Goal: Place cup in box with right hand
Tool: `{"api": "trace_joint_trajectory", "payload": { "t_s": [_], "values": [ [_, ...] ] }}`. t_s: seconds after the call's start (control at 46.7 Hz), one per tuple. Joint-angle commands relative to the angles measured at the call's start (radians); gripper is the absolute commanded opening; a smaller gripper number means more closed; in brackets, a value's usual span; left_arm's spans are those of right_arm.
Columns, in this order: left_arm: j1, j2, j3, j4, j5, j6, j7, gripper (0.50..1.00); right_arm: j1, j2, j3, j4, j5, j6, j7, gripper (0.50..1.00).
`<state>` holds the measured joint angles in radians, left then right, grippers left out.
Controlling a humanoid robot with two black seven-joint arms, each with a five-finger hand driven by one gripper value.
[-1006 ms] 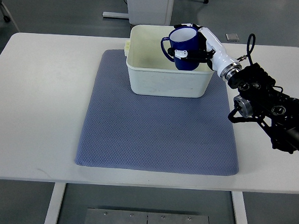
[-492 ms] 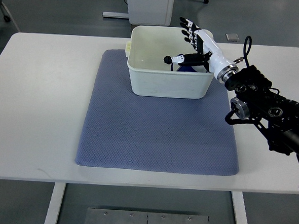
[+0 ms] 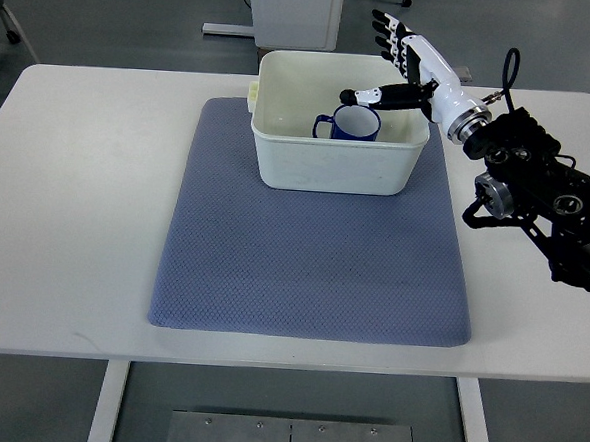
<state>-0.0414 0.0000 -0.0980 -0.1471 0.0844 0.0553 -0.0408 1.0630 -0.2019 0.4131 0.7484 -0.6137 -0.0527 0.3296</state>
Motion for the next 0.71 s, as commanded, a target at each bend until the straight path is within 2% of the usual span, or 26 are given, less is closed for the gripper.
{"api": "trace_joint_trajectory", "payload": {
  "t_s": [0.0,0.15,0.3,0.471,0.685],
  "values": [
    [0.0,0.0,-0.002,0.0,0.0,0.0,0.001,1.0,0.0,-0.033,0.015,0.014,0.0,0.005,-0.001,0.993],
    [0.0,0.0,-0.002,0.0,0.0,0.0,0.001,1.0,-0.018,-0.083,0.072,0.045,0.0,0.016,-0.021,0.995],
    [0.0,0.0,-0.002,0.0,0.0,0.0,0.001,1.0,-0.058,-0.123,0.157,0.054,0.0,0.059,-0.05,0.995],
    [0.0,0.0,-0.002,0.0,0.0,0.0,0.001,1.0,-0.124,-0.131,0.285,0.054,-0.003,0.089,-0.096,0.998],
    [0.0,0.0,-0.002,0.0,0.0,0.0,0.001,1.0,-0.207,-0.143,0.403,0.054,-0.003,0.117,-0.107,1.0]
  ]
}}
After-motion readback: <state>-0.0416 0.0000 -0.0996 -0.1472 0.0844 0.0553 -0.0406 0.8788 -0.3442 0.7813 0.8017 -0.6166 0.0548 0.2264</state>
